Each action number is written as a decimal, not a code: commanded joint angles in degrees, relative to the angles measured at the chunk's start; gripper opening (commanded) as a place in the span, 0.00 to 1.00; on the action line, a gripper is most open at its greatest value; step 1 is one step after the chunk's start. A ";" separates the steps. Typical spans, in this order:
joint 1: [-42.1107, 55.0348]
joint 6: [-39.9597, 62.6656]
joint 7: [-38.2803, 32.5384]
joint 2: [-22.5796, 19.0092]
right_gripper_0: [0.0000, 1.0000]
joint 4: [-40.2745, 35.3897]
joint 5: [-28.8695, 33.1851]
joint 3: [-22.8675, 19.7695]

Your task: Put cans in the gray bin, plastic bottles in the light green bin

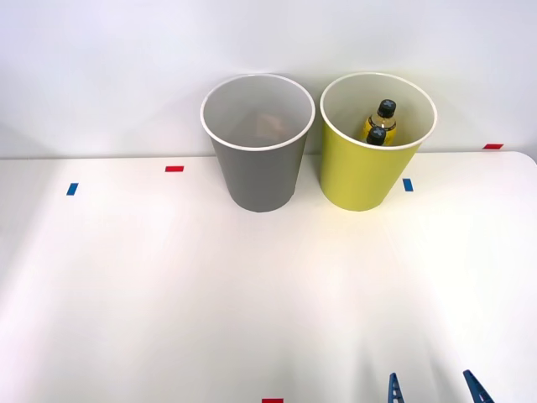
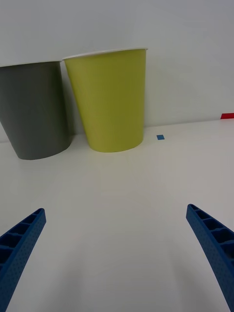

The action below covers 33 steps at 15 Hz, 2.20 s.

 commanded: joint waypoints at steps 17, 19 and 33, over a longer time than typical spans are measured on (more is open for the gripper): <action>0.00 0.00 0.00 0.00 1.00 0.00 0.00 0.00; 0.00 0.00 0.00 0.00 1.00 0.00 0.00 0.00; 0.00 0.00 0.00 0.00 1.00 0.00 0.00 0.00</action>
